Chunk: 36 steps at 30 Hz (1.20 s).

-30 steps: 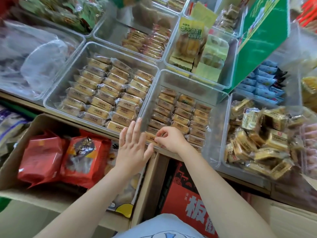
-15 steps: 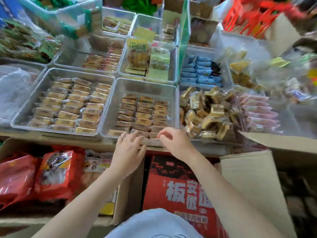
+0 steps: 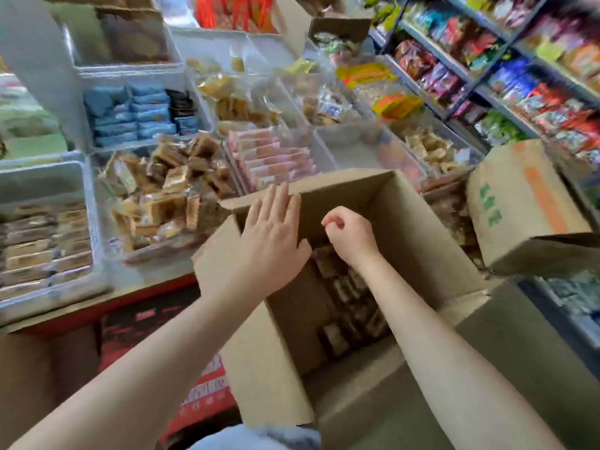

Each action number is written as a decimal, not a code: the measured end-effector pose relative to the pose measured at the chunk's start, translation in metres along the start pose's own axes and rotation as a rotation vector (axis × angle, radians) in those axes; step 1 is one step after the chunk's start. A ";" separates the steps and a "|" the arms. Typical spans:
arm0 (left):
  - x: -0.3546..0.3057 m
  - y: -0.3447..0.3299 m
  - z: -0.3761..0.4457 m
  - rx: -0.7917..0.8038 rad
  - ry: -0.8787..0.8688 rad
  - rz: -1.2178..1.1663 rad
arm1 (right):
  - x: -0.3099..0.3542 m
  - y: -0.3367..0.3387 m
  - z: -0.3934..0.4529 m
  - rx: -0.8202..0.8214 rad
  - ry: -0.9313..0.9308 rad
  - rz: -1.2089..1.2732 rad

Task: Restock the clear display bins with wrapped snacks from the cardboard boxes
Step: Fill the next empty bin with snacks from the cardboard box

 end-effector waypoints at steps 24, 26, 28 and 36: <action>0.012 -0.075 0.029 0.121 0.148 0.291 | -0.195 -0.079 0.132 0.193 -0.060 -0.826; 0.011 -0.075 0.028 0.114 0.147 0.280 | -0.190 -0.082 0.131 0.287 -0.069 -0.723; 0.011 -0.073 0.027 0.105 0.150 0.250 | -0.167 -0.079 0.130 0.389 -0.043 -0.503; 0.019 -0.014 -0.017 -0.116 0.425 -0.560 | -0.005 -0.037 0.020 1.034 -0.022 0.851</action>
Point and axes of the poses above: each hand's wrist, its own z-axis towards the middle knuckle, its own y-axis out of the back of the hand, x = y × z, the point moved 10 cm from there along z, towards the middle knuckle, and after that the axes turned 5 degrees about -y, right-handed, at the moved point
